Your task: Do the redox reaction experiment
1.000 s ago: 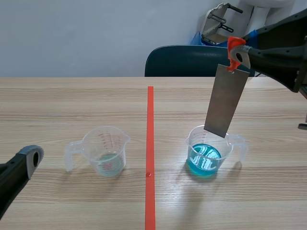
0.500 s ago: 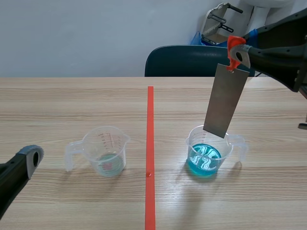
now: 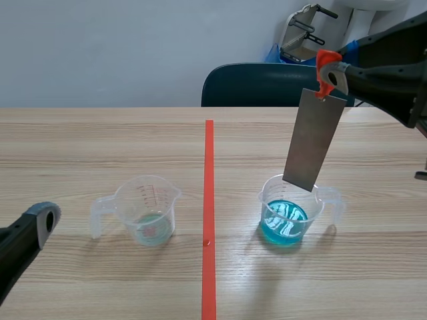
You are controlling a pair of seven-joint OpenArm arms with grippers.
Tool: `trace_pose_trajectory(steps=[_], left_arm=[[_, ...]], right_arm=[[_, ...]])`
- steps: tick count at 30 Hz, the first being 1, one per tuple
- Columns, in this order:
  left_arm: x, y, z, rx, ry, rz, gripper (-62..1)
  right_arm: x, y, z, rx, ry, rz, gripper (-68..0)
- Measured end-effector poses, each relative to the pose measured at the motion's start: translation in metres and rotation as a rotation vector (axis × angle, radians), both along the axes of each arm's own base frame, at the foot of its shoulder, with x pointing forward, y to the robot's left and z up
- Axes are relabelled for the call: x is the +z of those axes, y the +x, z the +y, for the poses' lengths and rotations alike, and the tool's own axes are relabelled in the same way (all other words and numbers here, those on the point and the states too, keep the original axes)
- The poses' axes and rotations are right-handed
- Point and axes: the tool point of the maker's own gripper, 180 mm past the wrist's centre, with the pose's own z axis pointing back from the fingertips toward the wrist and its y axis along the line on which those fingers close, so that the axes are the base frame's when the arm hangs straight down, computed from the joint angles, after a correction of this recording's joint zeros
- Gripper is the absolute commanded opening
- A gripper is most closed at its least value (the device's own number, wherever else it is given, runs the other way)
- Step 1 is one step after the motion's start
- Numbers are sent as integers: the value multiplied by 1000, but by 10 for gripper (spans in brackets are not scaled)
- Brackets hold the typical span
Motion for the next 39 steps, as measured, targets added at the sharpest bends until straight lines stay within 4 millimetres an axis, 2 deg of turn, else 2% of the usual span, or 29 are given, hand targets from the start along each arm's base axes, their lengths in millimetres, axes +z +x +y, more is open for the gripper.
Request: trace_pose_trajectory(steps=[26, 33, 38, 39], left_arm=[[-1, 0, 0, 1, 5, 7, 14], [-4, 26, 2, 10, -16, -52, 14], [-30, 45, -12, -63, -79, -49, 14], [-37, 48, -17, -86, -81, -46, -35]], right_arm=[[0, 0, 0, 0, 0, 0, -667], [0, 0, 0, 0, 0, 0, -667], [0, 0, 0, 0, -1, 0, -667], [0, 0, 0, 0, 0, 0, -667]])
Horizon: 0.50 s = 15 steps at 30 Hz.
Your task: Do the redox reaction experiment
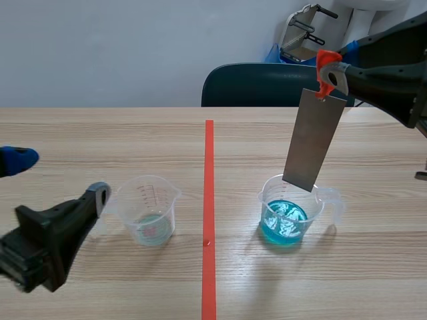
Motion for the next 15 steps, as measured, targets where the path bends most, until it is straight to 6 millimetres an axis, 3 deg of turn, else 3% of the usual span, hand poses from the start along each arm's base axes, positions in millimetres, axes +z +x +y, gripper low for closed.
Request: trace_pose_trajectory(steps=[4, 7, 10, 15], left_arm=[[-24, 15, -26, -89, 12, -5, -302], [-36, 24, -51, -156, 0, -4, -459], [-36, 33, -77, -224, -58, -44, -529], [-48, 49, -106, -300, -77, -55, -572]], right_arm=[[0, 0, 0, 0, -1, 0, -667], [0, 0, 0, 0, -1, 0, -667], [0, 0, 0, 0, -3, -1, -667], [0, 0, 0, 0, -3, -1, -667]])
